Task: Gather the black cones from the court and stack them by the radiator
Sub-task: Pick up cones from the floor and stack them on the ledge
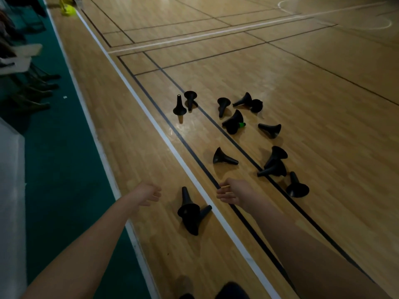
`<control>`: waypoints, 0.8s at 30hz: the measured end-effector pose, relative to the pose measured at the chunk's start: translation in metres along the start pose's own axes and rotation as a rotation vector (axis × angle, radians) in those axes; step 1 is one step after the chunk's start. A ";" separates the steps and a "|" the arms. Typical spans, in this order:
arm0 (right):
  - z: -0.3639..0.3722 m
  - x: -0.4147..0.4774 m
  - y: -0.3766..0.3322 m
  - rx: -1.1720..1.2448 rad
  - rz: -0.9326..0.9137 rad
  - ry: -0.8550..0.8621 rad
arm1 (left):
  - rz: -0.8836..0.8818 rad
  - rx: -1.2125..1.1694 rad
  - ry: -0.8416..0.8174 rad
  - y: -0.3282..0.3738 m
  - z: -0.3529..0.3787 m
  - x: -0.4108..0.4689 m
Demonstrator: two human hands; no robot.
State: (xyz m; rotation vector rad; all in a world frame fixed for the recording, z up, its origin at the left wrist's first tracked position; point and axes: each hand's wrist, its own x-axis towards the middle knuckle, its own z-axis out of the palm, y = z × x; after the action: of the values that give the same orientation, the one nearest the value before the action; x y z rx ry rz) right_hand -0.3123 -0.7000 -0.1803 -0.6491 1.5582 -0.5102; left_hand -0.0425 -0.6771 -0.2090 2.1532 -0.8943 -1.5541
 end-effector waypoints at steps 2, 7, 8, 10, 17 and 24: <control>0.005 0.020 -0.019 -0.048 0.009 -0.029 | -0.015 0.001 0.002 0.010 -0.010 0.017; 0.005 0.069 -0.065 -0.101 0.001 -0.077 | -0.044 -0.038 0.023 0.039 -0.019 0.044; 0.005 0.080 -0.076 -0.112 -0.002 -0.090 | -0.051 -0.050 0.035 0.045 -0.020 0.050; 0.006 0.104 -0.103 -0.168 -0.020 -0.117 | -0.073 -0.069 0.075 0.062 -0.021 0.063; 0.014 0.186 -0.203 -0.382 -0.117 -0.250 | -0.093 -0.190 0.287 0.116 -0.031 0.090; 0.054 0.206 -0.237 -0.566 -0.155 -0.457 | -0.158 -0.278 0.400 0.121 -0.022 0.080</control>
State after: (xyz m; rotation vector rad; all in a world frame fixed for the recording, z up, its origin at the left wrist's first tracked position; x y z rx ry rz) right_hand -0.2398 -1.0106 -0.1802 -1.2314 1.2125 -0.0095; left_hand -0.0409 -0.8217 -0.1869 2.2500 -0.3640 -1.1634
